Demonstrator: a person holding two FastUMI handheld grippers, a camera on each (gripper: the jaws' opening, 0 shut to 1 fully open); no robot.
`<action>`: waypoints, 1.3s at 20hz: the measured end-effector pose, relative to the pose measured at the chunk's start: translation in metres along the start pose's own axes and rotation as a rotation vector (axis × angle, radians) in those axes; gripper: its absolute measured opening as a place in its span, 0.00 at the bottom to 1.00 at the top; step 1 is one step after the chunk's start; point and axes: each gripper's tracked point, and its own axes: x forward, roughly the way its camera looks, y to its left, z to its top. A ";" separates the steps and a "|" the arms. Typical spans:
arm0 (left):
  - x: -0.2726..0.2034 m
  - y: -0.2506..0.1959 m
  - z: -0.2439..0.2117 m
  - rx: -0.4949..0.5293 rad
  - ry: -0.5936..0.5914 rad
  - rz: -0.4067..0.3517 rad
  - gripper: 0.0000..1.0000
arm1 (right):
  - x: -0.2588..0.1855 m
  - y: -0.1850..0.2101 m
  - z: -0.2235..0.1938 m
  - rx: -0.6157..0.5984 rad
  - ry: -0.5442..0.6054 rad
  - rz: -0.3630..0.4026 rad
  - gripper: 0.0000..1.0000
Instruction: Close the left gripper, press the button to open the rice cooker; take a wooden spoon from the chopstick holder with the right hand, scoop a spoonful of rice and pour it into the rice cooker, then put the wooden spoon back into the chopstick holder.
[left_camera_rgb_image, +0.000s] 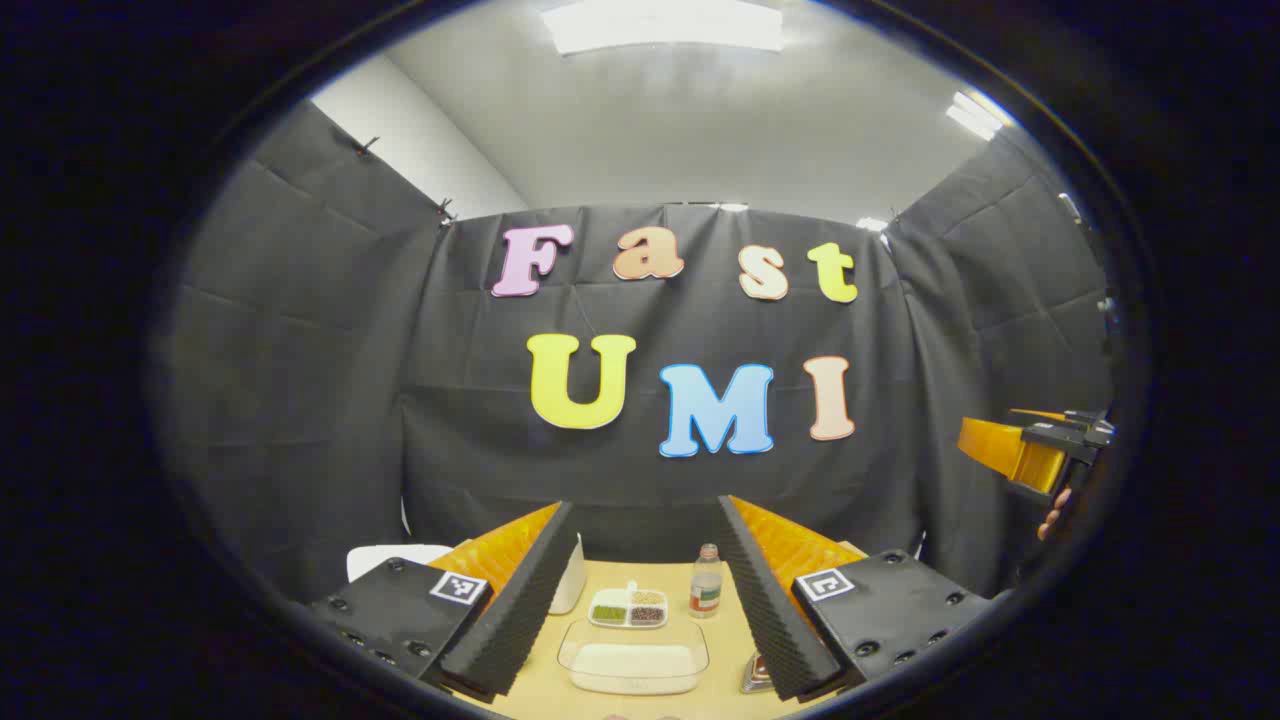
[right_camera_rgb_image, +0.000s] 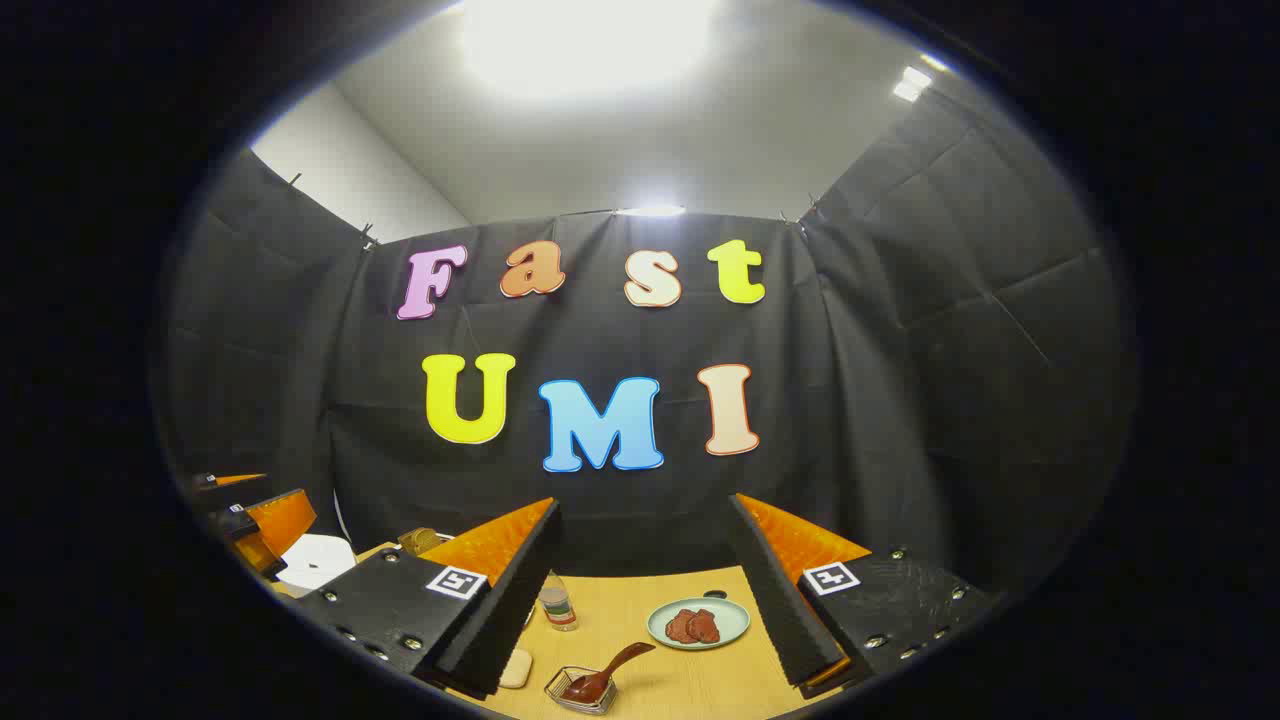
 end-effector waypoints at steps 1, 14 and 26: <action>0.001 0.001 0.001 0.003 -0.004 0.005 0.96 | 0.000 0.001 -0.002 0.002 0.007 0.003 0.99; 0.019 -0.004 0.002 0.028 0.013 -0.008 0.97 | 0.007 0.008 -0.016 0.001 0.036 0.011 0.99; 0.040 0.101 -0.039 0.021 0.112 0.122 0.62 | 0.016 0.033 -0.033 -0.009 0.078 0.069 0.99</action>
